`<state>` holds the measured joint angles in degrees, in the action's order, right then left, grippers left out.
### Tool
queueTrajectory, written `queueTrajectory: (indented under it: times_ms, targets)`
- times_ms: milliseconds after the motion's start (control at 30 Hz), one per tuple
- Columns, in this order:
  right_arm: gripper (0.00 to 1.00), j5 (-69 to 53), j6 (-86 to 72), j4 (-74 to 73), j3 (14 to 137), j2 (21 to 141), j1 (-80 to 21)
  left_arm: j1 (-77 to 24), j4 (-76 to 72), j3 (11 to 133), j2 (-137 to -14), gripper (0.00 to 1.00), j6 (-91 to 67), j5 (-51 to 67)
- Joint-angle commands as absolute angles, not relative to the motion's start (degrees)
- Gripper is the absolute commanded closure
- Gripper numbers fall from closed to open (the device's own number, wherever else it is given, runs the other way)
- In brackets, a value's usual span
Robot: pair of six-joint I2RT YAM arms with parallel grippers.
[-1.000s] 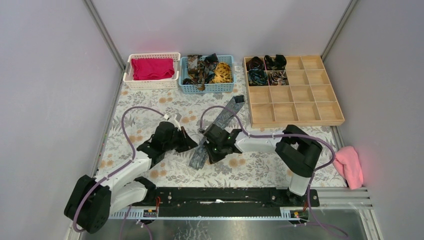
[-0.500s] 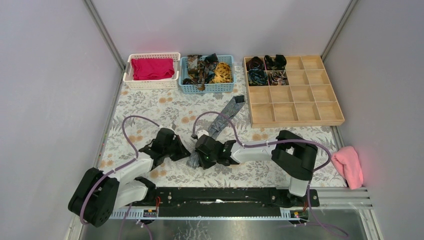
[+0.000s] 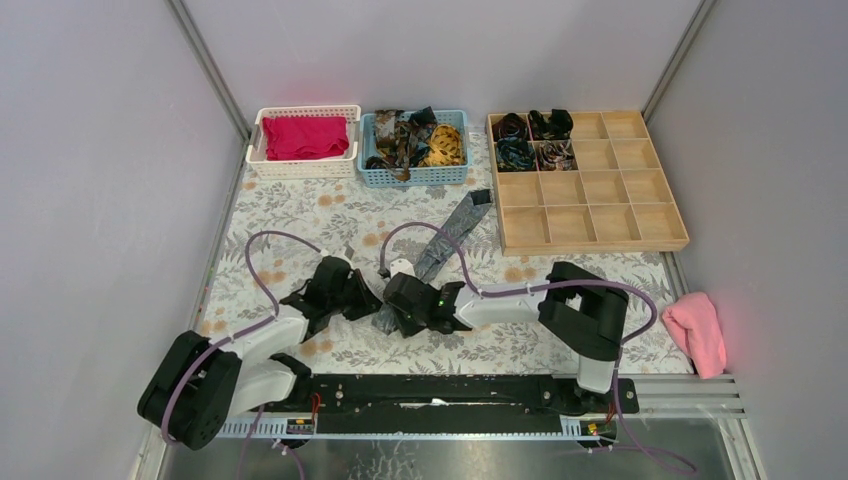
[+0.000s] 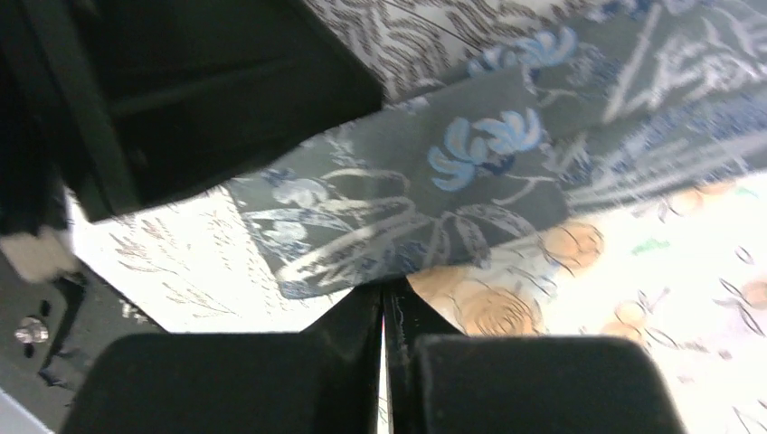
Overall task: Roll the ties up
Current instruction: Roll the tie at the center of the board.
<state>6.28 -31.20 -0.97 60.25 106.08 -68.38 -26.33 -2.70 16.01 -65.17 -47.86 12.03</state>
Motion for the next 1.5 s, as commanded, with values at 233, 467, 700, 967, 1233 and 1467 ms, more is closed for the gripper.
queueTrajectory:
  times_ms: [233, 467, 700, 967, 1233, 1467]
  targets:
    - [0.71, 27.86, -28.54, -25.85, 64.38, 96.91, -75.76, -23.9, 12.4, 22.67, -60.22, 0.94, -46.82, 0.23]
    - [0.45, 40.45, -24.2, -37.42, 78.78, 104.94, -84.87, -21.88, 22.26, 27.47, -44.42, 0.84, -48.15, -7.69]
    - [0.28, 44.53, -18.41, -39.29, 91.05, 117.93, -87.62, -21.84, 33.89, 34.15, -29.48, 0.78, -47.29, -10.67]
    - [0.21, 52.74, -15.2, -38.96, 94.39, 124.25, -87.63, -21.87, 34.34, 34.83, -29.94, 0.82, -46.52, -8.45]
    - [0.18, 54.29, -11.66, -39.11, 96.24, 126.4, -88.15, -21.87, 33.96, 34.6, -29.67, 0.83, -46.32, -8.35]
    - [0.1, 53.11, -9.96, -37.37, 97.17, 128.0, -88.0, -21.87, 33.79, 34.58, -29.98, 0.83, -46.23, -7.98]
